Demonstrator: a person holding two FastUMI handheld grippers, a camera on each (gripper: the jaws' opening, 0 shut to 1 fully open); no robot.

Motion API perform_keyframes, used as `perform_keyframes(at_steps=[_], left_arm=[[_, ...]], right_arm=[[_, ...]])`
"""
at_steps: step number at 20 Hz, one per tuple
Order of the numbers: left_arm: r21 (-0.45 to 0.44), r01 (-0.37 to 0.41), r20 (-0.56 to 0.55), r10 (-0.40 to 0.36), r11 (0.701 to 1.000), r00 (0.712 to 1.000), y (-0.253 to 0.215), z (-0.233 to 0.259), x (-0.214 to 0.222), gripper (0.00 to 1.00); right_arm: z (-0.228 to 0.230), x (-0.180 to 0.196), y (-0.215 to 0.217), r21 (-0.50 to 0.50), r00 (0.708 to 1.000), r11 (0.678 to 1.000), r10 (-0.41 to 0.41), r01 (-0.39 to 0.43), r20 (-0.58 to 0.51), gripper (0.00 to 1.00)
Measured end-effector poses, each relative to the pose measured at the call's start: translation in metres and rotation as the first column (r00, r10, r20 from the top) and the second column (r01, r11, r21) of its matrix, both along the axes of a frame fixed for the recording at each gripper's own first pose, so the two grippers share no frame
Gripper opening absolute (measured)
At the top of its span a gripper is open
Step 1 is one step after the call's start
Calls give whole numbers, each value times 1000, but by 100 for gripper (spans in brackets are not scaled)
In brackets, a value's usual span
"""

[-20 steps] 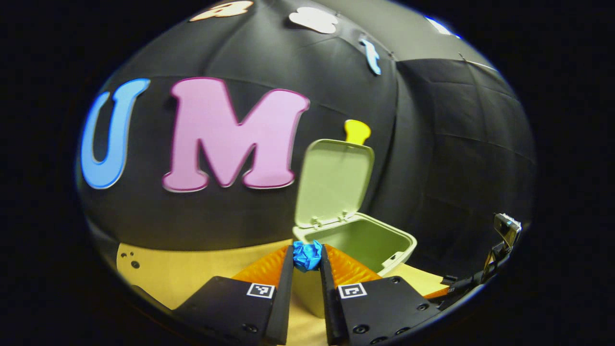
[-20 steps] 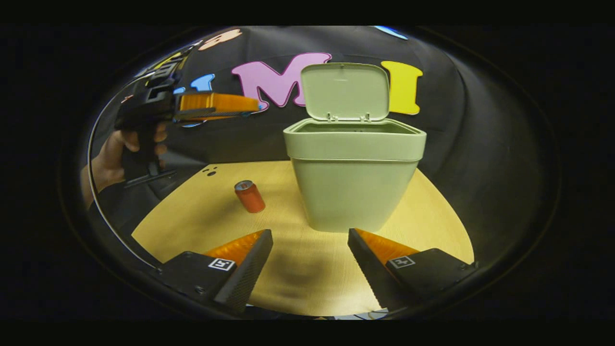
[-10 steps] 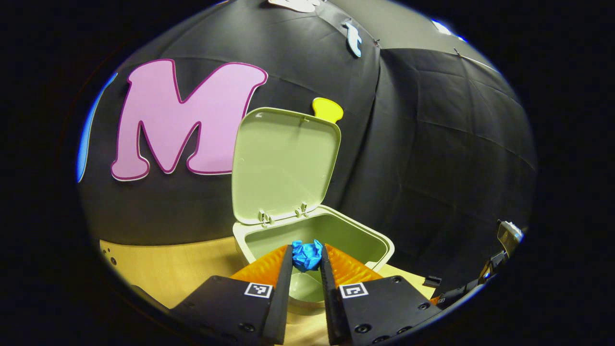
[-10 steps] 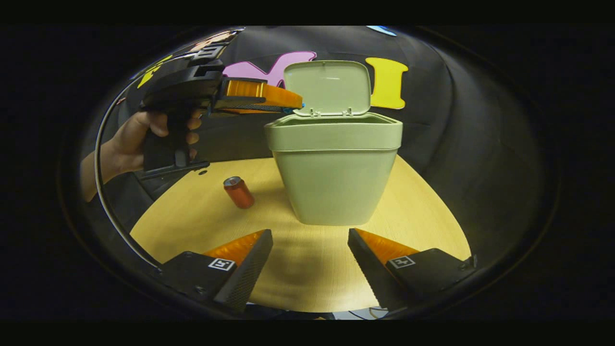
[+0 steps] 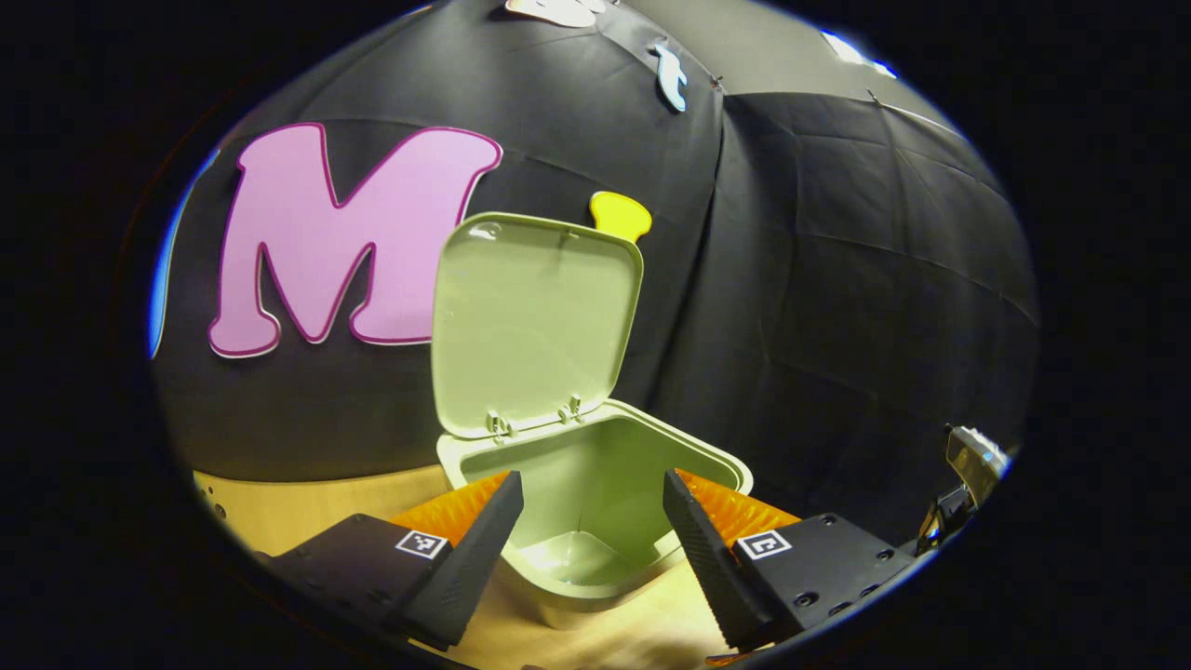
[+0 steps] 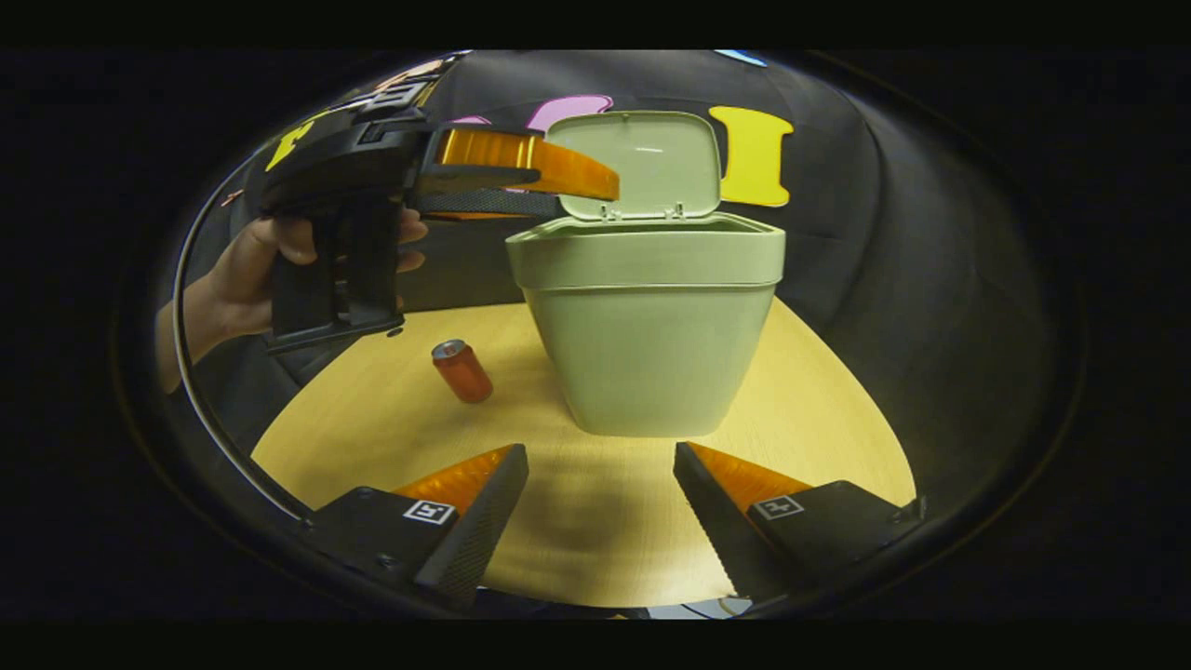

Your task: Press the lid of the desktop garbage bin to open it, pick up the crumpled paper on the desktop and throw it into the bin, then pick up the pop can on the desktop and drop it into the bin, and finally close the garbage bin lid.

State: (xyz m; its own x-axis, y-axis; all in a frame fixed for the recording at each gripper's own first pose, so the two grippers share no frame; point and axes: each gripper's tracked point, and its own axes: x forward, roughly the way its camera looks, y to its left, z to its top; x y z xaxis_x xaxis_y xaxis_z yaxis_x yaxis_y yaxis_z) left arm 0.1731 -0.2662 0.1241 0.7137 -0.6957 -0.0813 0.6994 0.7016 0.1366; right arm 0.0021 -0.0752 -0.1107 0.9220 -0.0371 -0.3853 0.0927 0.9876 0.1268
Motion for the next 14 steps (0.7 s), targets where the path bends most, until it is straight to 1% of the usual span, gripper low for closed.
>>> perform_keyframes(at_steps=[3,5,7,10,13,14], left_arm=[[-40,-75,26,76,996,997,34,10,2,97],[-88,-151,26,154,985,988,67,13,3,97],[-111,-231,33,236,967,971,110,10,-2,97],[-118,-369,42,376,922,926,180,-1,-13,96],[-159,-479,-22,482,863,876,242,-30,-36,96],[-154,-514,-45,514,844,857,261,-42,-45,96]], right_arm=[[-2,3,12,-2,1000,1000,27,-27,-9,99],[-5,5,20,-4,999,999,46,-47,-19,99],[-8,10,29,-6,997,998,69,-69,-28,99],[-5,21,49,-10,994,994,111,-111,-19,99],[-8,39,67,-27,989,989,144,-145,-28,99],[-11,43,75,-26,986,987,160,-161,-41,99]])
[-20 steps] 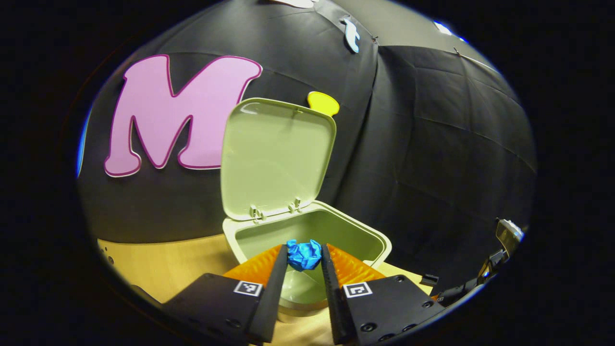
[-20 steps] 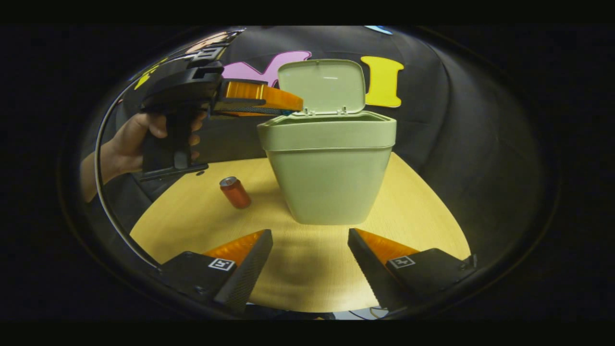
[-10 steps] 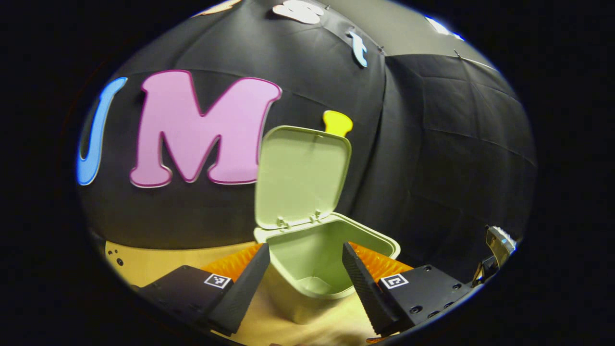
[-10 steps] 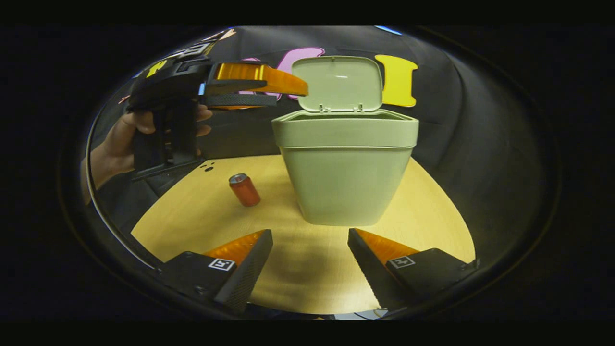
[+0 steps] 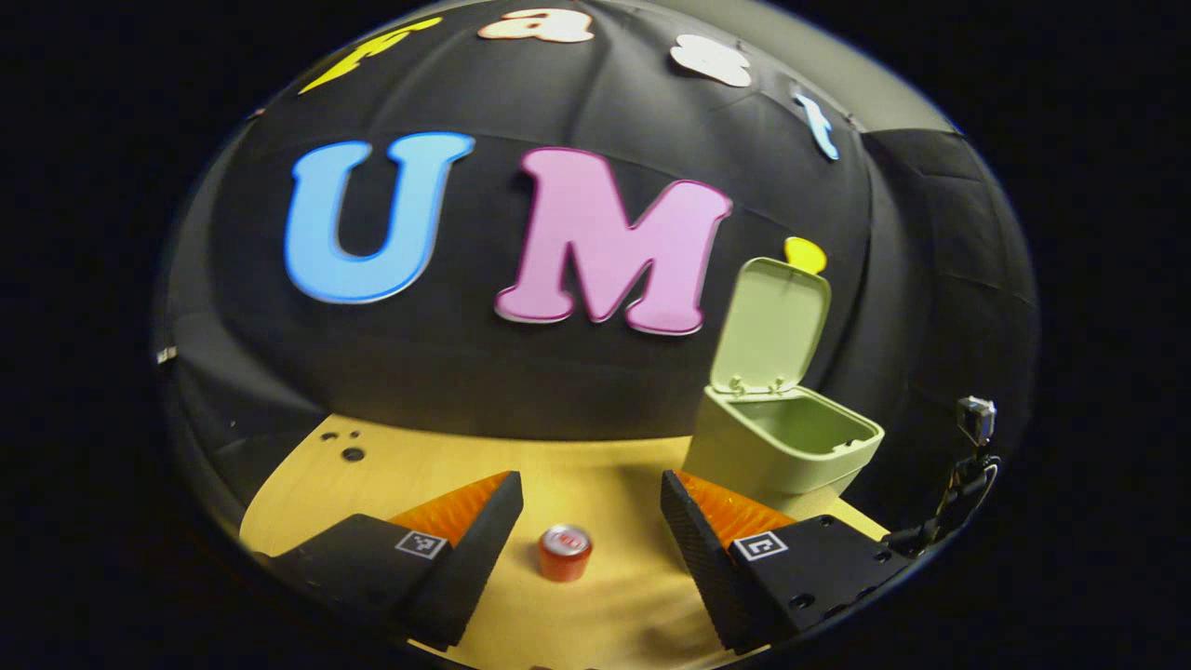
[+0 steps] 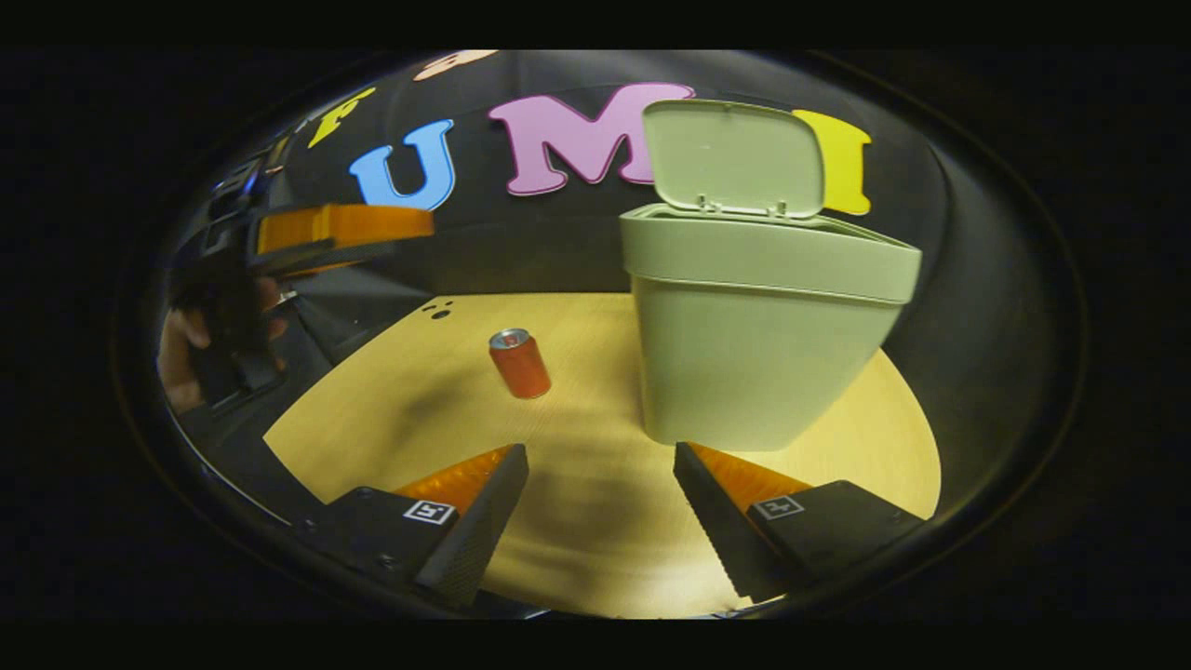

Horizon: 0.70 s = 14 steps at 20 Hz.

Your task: Press the lid of the desktop garbage bin to open it, pick up the crumpled paper on the desktop and throw it into the bin, then pick up the pop can on the desktop and drop it into the bin, and finally close the garbage bin lid.

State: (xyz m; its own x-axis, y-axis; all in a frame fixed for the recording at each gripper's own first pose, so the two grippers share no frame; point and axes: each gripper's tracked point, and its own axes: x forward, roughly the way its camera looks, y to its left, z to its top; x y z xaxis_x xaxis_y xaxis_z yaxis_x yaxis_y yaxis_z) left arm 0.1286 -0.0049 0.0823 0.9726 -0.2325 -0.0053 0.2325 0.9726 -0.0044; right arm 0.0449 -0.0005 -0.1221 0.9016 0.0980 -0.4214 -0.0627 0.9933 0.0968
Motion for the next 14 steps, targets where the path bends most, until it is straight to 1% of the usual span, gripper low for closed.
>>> perform_keyframes(at_steps=[3,5,7,9,12,14], left_arm=[[31,-125,-40,126,992,991,59,-27,-23,96],[30,-181,-64,183,983,981,79,-45,-39,96],[16,-240,-105,240,971,965,100,-68,-55,96],[-4,-286,-143,283,958,948,115,-85,-68,96],[-39,-358,-210,342,933,916,130,-111,-92,96],[-59,-379,-248,354,924,902,132,-126,-102,96]], right_arm=[[-7,21,24,5,999,999,42,-42,-8,99],[-10,37,42,4,998,998,69,-69,-12,99],[-12,54,58,-4,995,995,95,-95,-13,99],[-16,70,73,-12,993,993,118,-119,-16,99],[-25,96,92,-36,988,987,154,-155,-21,99],[-35,113,100,-61,986,984,167,-168,-29,99]])
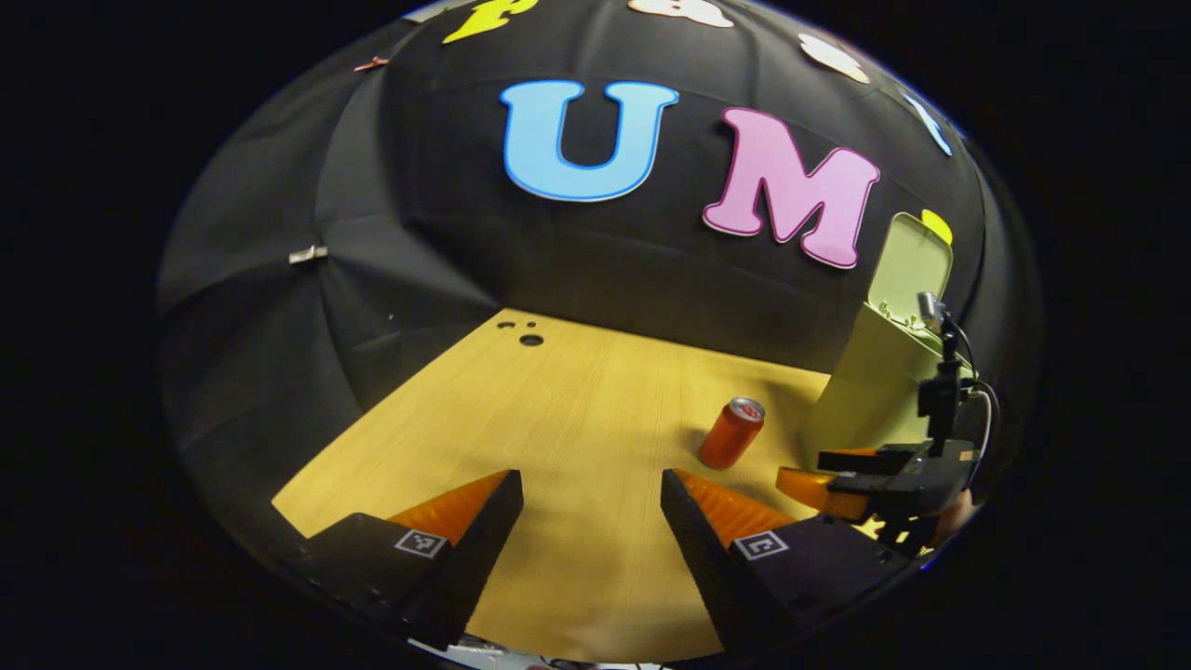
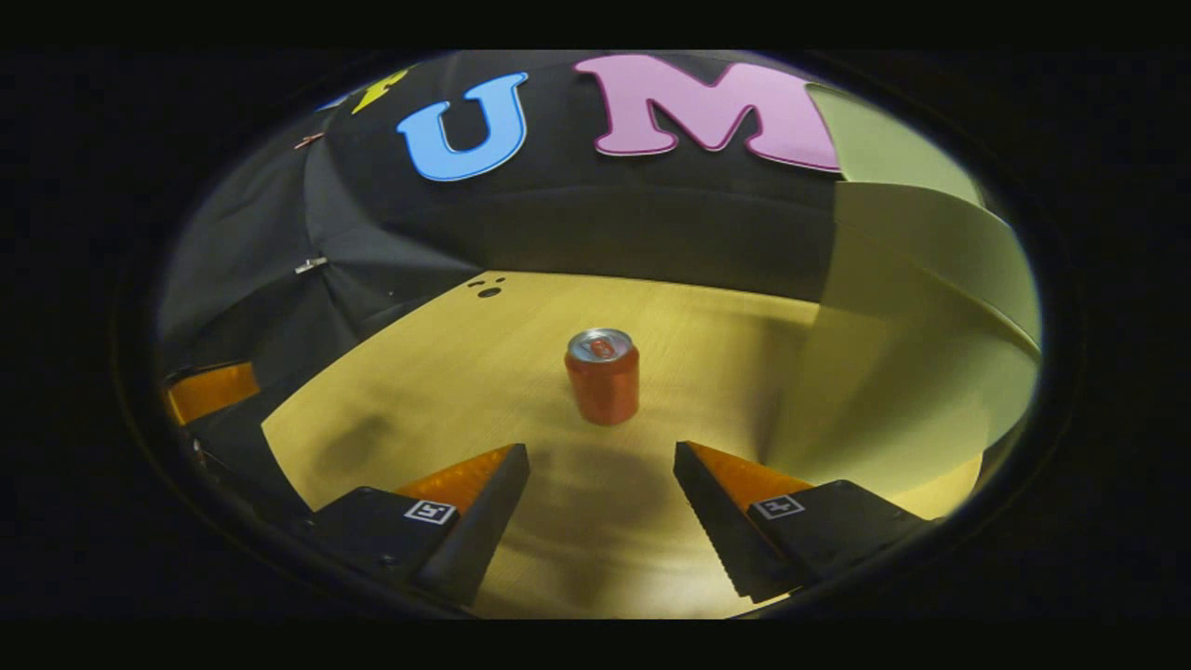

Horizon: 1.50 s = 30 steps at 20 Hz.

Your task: Press the lid of the desktop garbage bin to open it, pick up the crumpled paper on the desktop and throw it into the bin, then pick up the pop can on the desktop and drop it into the bin, and finally close the garbage bin lid.

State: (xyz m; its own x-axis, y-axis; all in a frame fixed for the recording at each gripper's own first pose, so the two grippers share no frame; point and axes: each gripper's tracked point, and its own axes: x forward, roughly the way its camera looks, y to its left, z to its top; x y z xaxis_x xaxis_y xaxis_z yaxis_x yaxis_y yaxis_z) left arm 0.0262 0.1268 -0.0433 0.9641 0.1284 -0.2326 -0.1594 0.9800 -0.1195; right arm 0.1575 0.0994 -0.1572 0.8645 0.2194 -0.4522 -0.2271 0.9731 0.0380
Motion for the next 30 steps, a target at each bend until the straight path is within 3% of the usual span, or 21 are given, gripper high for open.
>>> perform_keyframes(at_steps=[5,11,12,13,18,19,20,22,23,24,27,28,29,30], left_arm=[[-28,-47,-91,44,999,995,7,-33,-15,96],[-49,-93,-119,87,994,989,17,-42,-8,96],[-46,-101,-123,95,994,988,20,-42,-7,92],[-47,-105,-127,98,993,987,21,-44,-6,96],[-55,-115,-159,105,992,982,22,-54,-6,96],[-54,-115,-162,105,992,981,21,-55,-6,96],[-56,-111,-161,101,992,982,20,-55,-7,96],[-61,-106,-166,94,993,982,17,-58,-8,96],[-63,-104,-170,92,993,981,16,-60,-8,96],[-65,-101,-174,89,993,981,15,-60,-7,96],[-60,-90,-170,78,994,982,12,-60,-7,96],[-57,-84,-165,74,995,984,11,-58,-7,96],[-53,-77,-159,68,996,985,10,-57,-6,96],[-47,-71,-153,63,996,986,9,-55,-6,96]], right_arm=[[-14,41,9,-22,1000,1000,-2,2,-3,99],[-26,90,11,-8,999,999,-37,37,-15,99],[-27,97,11,0,999,999,-44,44,-15,99],[-27,103,13,10,999,999,-48,48,-16,99],[-30,131,11,29,996,996,-87,88,-10,99],[-31,133,12,39,995,995,-95,96,-13,92],[-32,134,12,45,995,994,-101,102,-16,99],[-33,137,13,39,995,994,-98,98,-13,99],[-33,135,14,31,996,995,-92,92,-10,90],[-33,135,14,20,996,996,-86,86,-2,92],[-25,132,17,4,998,998,-58,58,9,79],[-19,131,20,7,999,999,-49,49,16,83],[-12,125,22,6,999,999,-40,40,29,79],[-5,119,24,3,999,999,-33,33,41,84]])
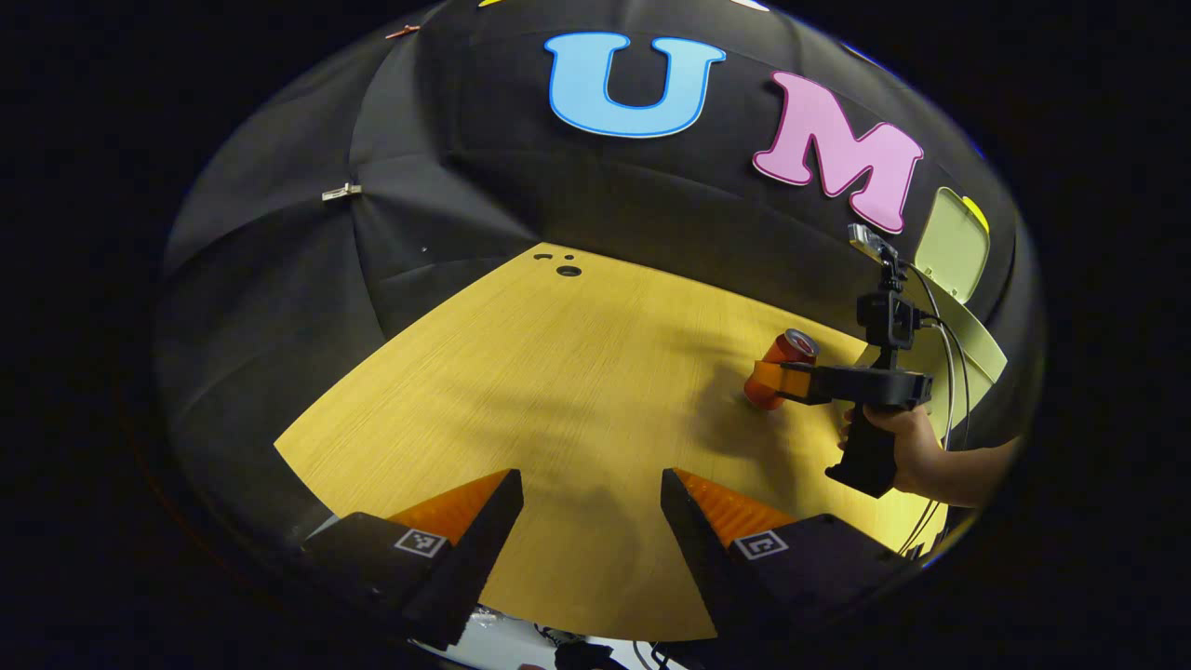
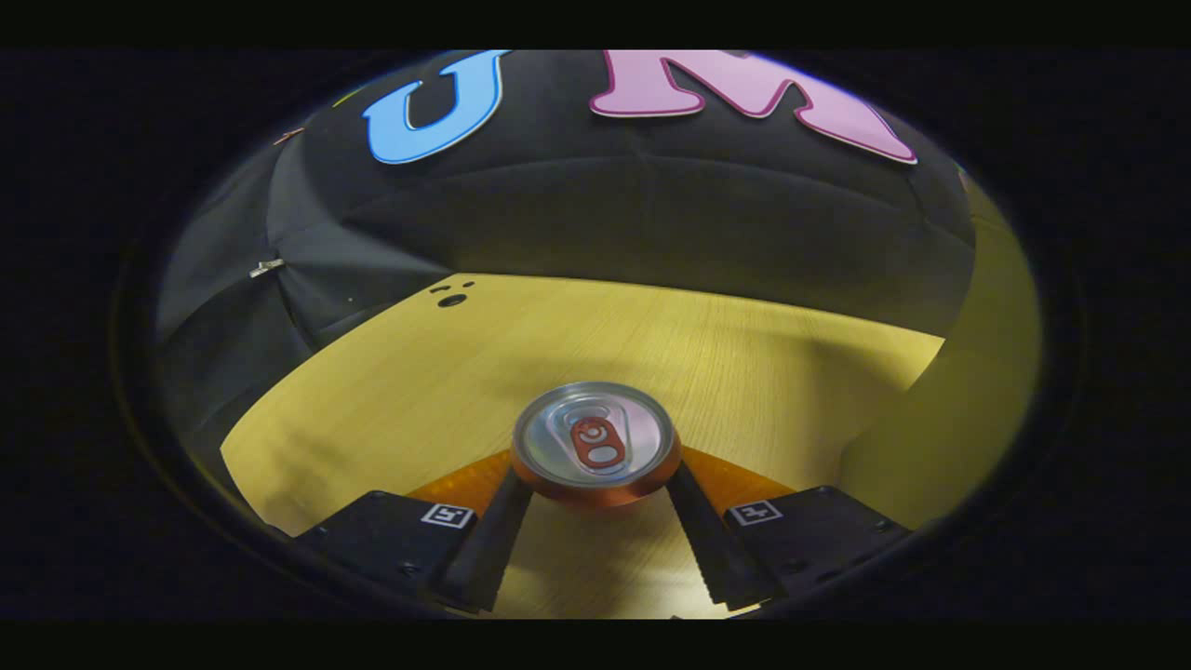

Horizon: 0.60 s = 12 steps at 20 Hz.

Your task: Press the lid of the desktop garbage bin to open it, pick up the crumpled paper on the desktop and throw it into the bin, then pick up the pop can on the desktop and drop it into the bin, and finally close the garbage bin lid.

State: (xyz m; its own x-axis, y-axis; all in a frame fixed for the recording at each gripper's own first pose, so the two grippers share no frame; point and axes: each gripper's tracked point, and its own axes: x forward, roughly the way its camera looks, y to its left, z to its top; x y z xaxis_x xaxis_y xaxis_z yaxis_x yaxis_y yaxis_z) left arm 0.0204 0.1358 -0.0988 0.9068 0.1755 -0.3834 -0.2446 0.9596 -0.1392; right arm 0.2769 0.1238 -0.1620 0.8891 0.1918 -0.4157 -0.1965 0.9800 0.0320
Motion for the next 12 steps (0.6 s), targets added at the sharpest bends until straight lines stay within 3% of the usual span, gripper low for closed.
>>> perform_keyframes(at_steps=[3,4,6,7,8,12], left_arm=[[7,29,15,-29,1000,999,-5,1,0,96],[11,39,20,-40,999,999,-7,2,-1,96],[14,61,30,-61,998,998,-11,2,-4,96],[10,73,32,-74,997,997,-14,1,-5,96],[11,88,36,-88,996,995,-16,1,-7,96],[45,139,41,-141,989,989,-20,0,-11,96]], right_arm=[[27,-16,5,-4,999,1000,26,-26,30,79],[37,-22,6,-11,998,999,38,-37,45,83],[64,-33,9,-20,994,998,67,-66,89,83],[78,-39,9,-10,991,997,75,-75,107,79],[92,-44,10,1,989,997,80,-80,124,84],[156,-67,-2,43,976,997,60,-70,209,83]])
